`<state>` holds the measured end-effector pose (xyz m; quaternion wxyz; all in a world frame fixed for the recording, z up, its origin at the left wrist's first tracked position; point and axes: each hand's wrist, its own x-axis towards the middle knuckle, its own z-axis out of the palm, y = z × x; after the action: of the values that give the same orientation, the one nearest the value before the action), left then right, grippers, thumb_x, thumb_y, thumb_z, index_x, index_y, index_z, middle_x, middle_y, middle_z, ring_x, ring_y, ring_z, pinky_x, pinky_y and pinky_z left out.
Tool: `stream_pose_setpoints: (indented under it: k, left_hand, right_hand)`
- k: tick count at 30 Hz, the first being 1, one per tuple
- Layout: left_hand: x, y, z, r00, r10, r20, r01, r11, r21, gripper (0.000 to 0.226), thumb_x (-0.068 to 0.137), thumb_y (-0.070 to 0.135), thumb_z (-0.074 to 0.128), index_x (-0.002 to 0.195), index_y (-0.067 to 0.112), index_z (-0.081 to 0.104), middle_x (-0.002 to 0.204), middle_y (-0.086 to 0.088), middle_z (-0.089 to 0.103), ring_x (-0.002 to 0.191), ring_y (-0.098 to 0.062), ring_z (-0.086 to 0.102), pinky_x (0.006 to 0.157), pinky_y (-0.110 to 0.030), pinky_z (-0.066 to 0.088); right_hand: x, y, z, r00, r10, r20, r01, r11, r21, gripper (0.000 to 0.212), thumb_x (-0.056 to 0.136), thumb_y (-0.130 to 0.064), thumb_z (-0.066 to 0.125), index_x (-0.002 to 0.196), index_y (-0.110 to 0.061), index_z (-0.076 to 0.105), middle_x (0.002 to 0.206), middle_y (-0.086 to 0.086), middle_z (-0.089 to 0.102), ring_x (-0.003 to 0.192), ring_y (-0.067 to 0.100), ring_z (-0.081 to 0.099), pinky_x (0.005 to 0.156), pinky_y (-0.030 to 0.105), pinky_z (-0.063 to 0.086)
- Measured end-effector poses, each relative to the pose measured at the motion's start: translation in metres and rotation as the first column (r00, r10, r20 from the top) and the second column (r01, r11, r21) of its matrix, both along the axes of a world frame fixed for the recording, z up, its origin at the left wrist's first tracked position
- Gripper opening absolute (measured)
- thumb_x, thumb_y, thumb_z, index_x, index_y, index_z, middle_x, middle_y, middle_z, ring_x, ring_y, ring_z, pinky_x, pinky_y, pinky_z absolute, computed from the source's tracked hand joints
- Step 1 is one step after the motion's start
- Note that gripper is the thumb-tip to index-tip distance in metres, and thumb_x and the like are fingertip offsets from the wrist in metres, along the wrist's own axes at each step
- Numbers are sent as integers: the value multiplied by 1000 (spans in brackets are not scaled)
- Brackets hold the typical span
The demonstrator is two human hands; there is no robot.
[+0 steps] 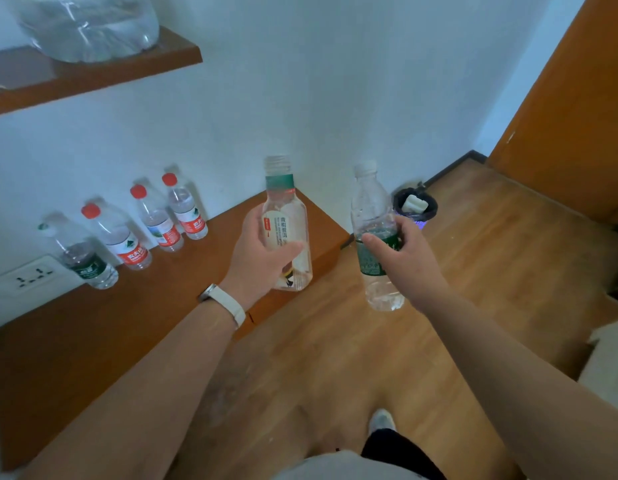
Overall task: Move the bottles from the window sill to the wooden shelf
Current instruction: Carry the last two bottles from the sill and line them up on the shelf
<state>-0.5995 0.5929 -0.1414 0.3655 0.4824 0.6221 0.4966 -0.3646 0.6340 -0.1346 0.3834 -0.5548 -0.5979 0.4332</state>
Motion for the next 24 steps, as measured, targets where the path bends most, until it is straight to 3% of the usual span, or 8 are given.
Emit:
stream_pose_setpoints:
  k: [8,13,16,21,24]
  left_hand:
    - [-14,59,-20,988,151,-12,-152,984,-95,69,83,19,78,133,38,34,120,11,59,106,-7,62,75,-22,54]
    - [-11,111,-22,966,255,-44,-259,956,-138,76,84,22,77,142,35,30,129,6,55,115,-13,57,93,-34,54]
    - [-10,149,-13,950,291,-111,-305,942,-143,77,84,21,78,142,34,29,128,7,54,113,-14,57,90,-29,53]
    - [-4,201,-10,930,326,-171,-352,923,-152,82,81,19,80,145,29,30,126,3,58,109,-15,63,93,-39,56]
    - [-5,209,-11,899,406,-166,-430,891,-147,84,81,21,81,146,30,29,125,9,57,107,-10,63,85,-26,55]
  right_hand:
    - [-21,93,-30,992,128,-22,-129,989,-66,57,85,-44,71,133,-25,46,114,-7,61,99,6,62,77,27,55]
    - [-31,172,-39,962,272,9,-270,959,-90,61,87,-44,68,137,-22,42,117,-1,58,95,4,60,67,18,50]
    - [-37,219,-34,936,351,-18,-350,930,-113,59,86,-45,68,135,-24,42,116,-3,59,96,9,62,75,28,57]
    - [-40,290,-36,895,445,-38,-446,885,-138,45,86,-41,68,124,-30,46,108,-6,62,93,12,66,77,36,59]
    - [-57,315,-38,857,510,-78,-516,840,-168,46,85,-40,69,123,-31,45,107,-7,62,93,12,66,80,39,59]
